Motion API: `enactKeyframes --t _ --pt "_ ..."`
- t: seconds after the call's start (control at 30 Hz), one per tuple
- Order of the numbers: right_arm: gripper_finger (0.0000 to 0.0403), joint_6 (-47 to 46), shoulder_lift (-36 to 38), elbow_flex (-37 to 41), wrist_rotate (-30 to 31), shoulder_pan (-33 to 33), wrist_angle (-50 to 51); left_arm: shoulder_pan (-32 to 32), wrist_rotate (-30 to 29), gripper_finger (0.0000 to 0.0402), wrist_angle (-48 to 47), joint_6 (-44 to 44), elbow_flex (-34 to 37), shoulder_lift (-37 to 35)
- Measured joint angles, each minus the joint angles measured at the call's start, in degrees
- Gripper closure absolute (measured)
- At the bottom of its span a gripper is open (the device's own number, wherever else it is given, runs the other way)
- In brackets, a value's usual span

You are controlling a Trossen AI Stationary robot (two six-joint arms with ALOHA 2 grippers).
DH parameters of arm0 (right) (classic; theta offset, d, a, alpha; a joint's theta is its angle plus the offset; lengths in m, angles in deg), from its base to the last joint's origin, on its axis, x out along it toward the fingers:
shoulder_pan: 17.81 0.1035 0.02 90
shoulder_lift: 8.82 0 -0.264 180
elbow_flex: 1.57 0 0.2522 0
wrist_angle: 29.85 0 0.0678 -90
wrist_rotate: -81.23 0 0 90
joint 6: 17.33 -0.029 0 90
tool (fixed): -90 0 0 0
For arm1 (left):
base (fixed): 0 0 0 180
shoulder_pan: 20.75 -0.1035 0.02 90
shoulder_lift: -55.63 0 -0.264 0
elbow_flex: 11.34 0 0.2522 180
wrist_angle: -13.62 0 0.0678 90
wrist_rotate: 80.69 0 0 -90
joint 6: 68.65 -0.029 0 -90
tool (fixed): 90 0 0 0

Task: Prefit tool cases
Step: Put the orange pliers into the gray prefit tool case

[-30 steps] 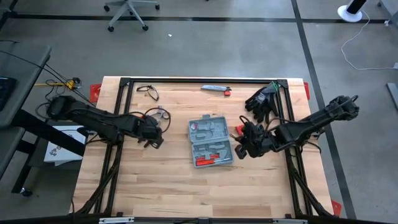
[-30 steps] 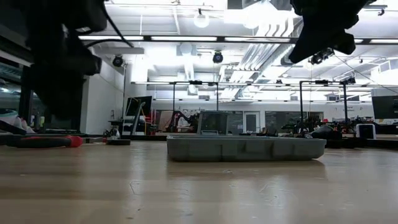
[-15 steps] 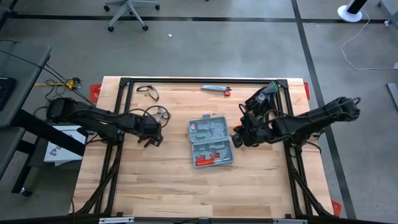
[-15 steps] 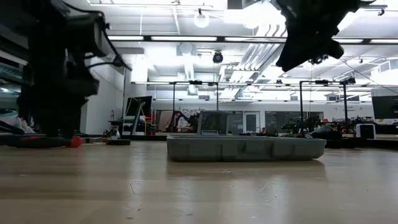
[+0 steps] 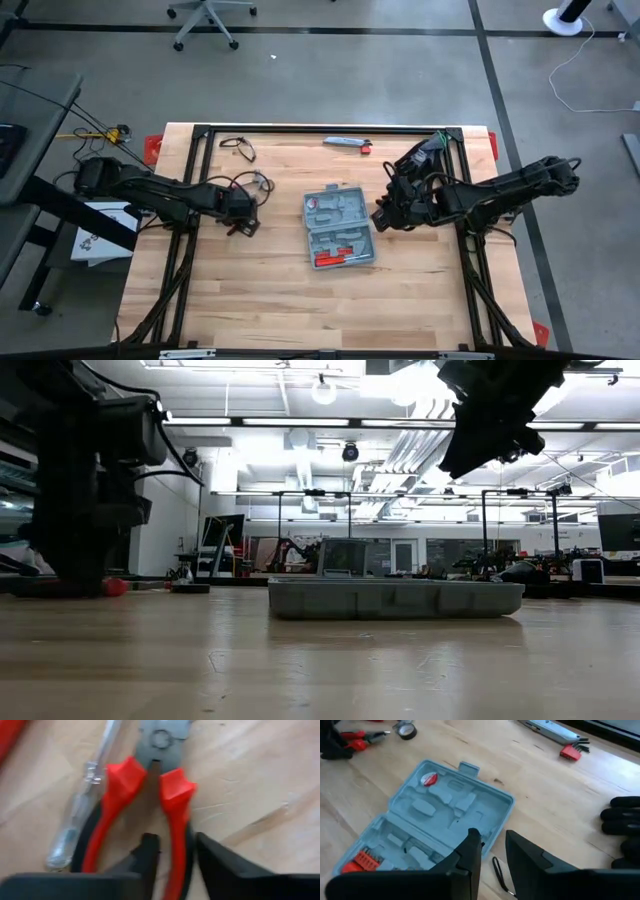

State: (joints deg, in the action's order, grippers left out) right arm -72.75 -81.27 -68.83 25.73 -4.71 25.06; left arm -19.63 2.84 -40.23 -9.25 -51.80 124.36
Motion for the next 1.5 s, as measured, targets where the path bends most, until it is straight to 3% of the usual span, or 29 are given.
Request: enactKeyframes --t 0.07,0.1,0.27,0.47,0.67,0.97,1.23,1.5 --pt "0.032 0.2 0.0 0.0 0.0 -0.3 0.0 0.0 0.9 0.0363 1.7 -1.2 0.0 0.0" --pt "0.032 0.2 0.0 0.0 0.0 -0.4 0.1 0.0 1.0 0.0367 2.3 -1.5 0.1 0.0" --pt "0.032 0.0 0.0 0.0 0.0 -0.4 1.3 0.0 0.9 0.0367 3.3 -1.3 -1.2 0.2" --pt "0.032 -0.2 0.0 0.0 0.1 -0.4 3.2 0.2 0.0 0.0367 6.3 -7.3 -7.4 0.2" --pt "0.032 -0.1 0.0 0.0 2.2 -0.4 3.2 0.2 1.3 0.0367 14.8 -13.5 -13.5 2.5" --pt "0.032 0.4 0.0 0.0 2.6 -1.2 3.7 2.2 8.1 0.0367 23.6 -25.5 -25.2 18.3" --pt "0.032 0.4 0.0 0.0 2.6 -1.2 5.4 3.2 12.3 0.0367 23.3 -35.1 -39.7 34.1" --pt "0.032 0.0 0.0 0.0 2.3 -1.2 6.7 3.5 14.5 0.0367 19.8 -37.7 -48.4 42.5"
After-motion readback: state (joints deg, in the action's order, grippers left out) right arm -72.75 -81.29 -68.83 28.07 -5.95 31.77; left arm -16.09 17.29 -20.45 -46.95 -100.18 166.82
